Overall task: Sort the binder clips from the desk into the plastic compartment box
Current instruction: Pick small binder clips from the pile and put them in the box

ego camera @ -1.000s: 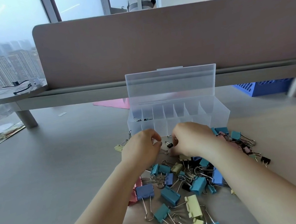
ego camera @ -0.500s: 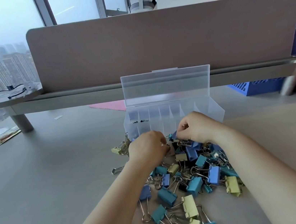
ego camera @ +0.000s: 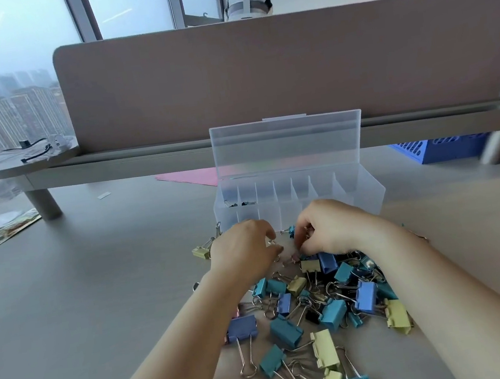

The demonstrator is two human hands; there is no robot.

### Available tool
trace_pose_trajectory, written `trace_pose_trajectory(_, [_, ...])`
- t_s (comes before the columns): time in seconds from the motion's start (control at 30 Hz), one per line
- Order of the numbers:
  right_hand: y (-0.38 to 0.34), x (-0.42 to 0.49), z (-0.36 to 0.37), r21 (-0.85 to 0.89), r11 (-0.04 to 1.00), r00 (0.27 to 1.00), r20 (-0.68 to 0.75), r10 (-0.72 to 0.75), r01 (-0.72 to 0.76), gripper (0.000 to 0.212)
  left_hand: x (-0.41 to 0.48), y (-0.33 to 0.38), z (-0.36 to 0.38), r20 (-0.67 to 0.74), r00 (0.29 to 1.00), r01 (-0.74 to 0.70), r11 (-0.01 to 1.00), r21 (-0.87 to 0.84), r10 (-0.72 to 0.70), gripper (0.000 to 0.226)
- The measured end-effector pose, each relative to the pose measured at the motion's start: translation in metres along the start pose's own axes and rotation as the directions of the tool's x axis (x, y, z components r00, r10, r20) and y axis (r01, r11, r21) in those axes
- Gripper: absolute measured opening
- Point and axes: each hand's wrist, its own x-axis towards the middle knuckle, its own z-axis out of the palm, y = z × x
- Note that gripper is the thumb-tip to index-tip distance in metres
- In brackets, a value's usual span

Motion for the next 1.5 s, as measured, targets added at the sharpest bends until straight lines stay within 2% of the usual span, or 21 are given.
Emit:
trace_pose_trajectory(0.13, [-0.010, 0.000, 0.007, -0.125, 0.992, 0.999, -0.003, -0.032, 0.031, 0.014, -0.001, 0.003, 0.002, 0.025, 0.999, 0.031, 0.999, 0.005, -0.031, 0.034])
trace_pose_trajectory(0.2, [-0.015, 0.001, 0.011, -0.210, 0.977, 0.999, -0.024, -0.038, 0.032, 0.012, -0.002, 0.004, 0.002, 0.023, 0.999, 0.050, 0.999, -0.005, -0.050, 0.028])
trace_pose_trajectory(0.27, [-0.015, 0.001, 0.011, -0.222, 0.975, 0.999, -0.020, -0.034, 0.029, 0.008, -0.002, 0.004, 0.001, 0.006, 0.999, 0.048, 0.999, 0.007, -0.048, 0.022])
trace_pose_trajectory(0.3, [-0.014, 0.001, 0.010, -0.195, 0.980, 0.999, -0.009, -0.033, 0.030, 0.004, -0.002, 0.005, 0.001, -0.002, 0.999, 0.040, 0.999, 0.018, -0.040, 0.019])
trace_pose_trajectory(0.37, [-0.010, 0.000, 0.006, -0.085, 0.996, 1.000, 0.001, -0.028, 0.028, 0.013, -0.003, 0.006, 0.000, -0.009, 1.000, 0.017, 0.999, 0.047, -0.017, 0.017])
trace_pose_trajectory(0.43, [-0.003, 0.000, 0.000, 0.066, 0.997, 0.999, -0.020, -0.039, 0.040, 0.024, -0.003, 0.007, 0.000, -0.002, 1.000, -0.009, 0.997, 0.074, 0.009, 0.018])
trace_pose_trajectory(0.53, [0.005, 0.000, -0.007, 0.359, 0.933, 0.995, -0.096, 0.016, 0.020, 0.022, -0.002, 0.005, 0.001, 0.015, 1.000, -0.026, 0.997, 0.074, 0.025, 0.018])
trace_pose_trajectory(0.6, [0.012, 0.001, -0.010, 0.635, 0.772, 0.993, -0.073, 0.088, -0.022, 0.019, -0.001, 0.004, 0.002, 0.028, 0.999, -0.029, 0.999, 0.045, 0.028, 0.018])
trace_pose_trajectory(0.67, [0.016, 0.003, -0.012, 0.871, 0.485, 0.994, 0.025, 0.108, -0.075, 0.016, -0.002, 0.005, 0.000, 0.041, 0.999, -0.028, 0.999, 0.019, 0.028, 0.018])
trace_pose_trajectory(0.73, [0.016, 0.004, -0.012, 0.975, 0.185, 0.991, 0.112, 0.079, -0.125, 0.018, -0.001, 0.005, -0.002, 0.029, 0.999, -0.017, 1.000, 0.000, 0.017, 0.019])
trace_pose_trajectory(0.8, [0.017, 0.006, -0.008, 0.992, -0.043, 0.992, 0.120, 0.049, -0.118, 0.023, -0.001, 0.005, -0.002, 0.009, 1.000, 0.008, 1.000, -0.004, -0.008, 0.023])
trace_pose_trajectory(0.83, [0.017, 0.007, -0.006, 0.989, -0.117, 0.994, 0.099, 0.040, -0.094, 0.026, -0.002, 0.005, -0.002, 0.001, 1.000, 0.022, 1.000, 0.006, -0.022, 0.028])
trace_pose_trajectory(0.9, [0.019, 0.008, -0.003, 0.985, -0.161, 0.997, 0.067, 0.024, -0.062, 0.030, -0.004, 0.007, 0.000, -0.006, 0.999, 0.052, 0.997, 0.054, -0.052, 0.042])
trace_pose_trajectory(0.97, [0.020, 0.008, -0.002, 0.994, -0.089, 0.998, 0.058, 0.008, -0.057, 0.030, -0.004, 0.009, 0.001, -0.009, 0.996, 0.085, 0.990, 0.116, -0.085, 0.053])
trace_pose_trajectory(1.1, [0.017, 0.008, -0.001, 0.977, 0.211, 0.998, 0.011, 0.062, -0.024, 0.035, -0.001, 0.012, 0.004, -0.029, 0.993, 0.115, 0.985, 0.125, -0.112, 0.050])
trace_pose_trajectory(1.17, [0.013, 0.006, 0.000, 0.903, 0.430, 0.995, -0.046, 0.089, 0.004, 0.040, 0.001, 0.012, 0.006, -0.039, 0.995, 0.101, 0.988, 0.118, -0.097, 0.038])
trace_pose_trajectory(1.23, [0.008, 0.005, 0.000, 0.700, 0.712, 0.986, -0.152, 0.065, 0.061, 0.044, 0.002, 0.010, 0.008, -0.045, 0.995, 0.096, 0.991, 0.096, -0.092, 0.029])
trace_pose_trajectory(1.27, [0.005, 0.005, 0.000, 0.576, 0.812, 0.978, -0.208, 0.028, 0.099, 0.046, 0.002, 0.008, 0.009, -0.045, 0.994, 0.098, 0.992, 0.077, -0.095, 0.026])
trace_pose_trajectory(1.33, [0.002, 0.003, 0.000, 0.411, 0.900, 0.968, -0.250, -0.039, 0.142, 0.048, 0.001, 0.006, 0.008, -0.040, 0.994, 0.101, 0.994, 0.046, -0.099, 0.024])
trace_pose_trajectory(1.4, [-0.001, 0.000, -0.003, 0.328, 0.937, 0.981, -0.185, -0.062, 0.122, 0.045, 0.003, 0.003, 0.005, -0.019, 0.994, 0.107, 0.994, -0.011, -0.107, 0.024])
trace_pose_trajectory(1.5, [-0.003, -0.003, -0.004, 0.197, 0.979, 0.997, -0.069, -0.037, 0.050, 0.043, 0.007, -0.003, -0.004, 0.040, 0.993, 0.119, 0.925, -0.361, -0.113, 0.022])
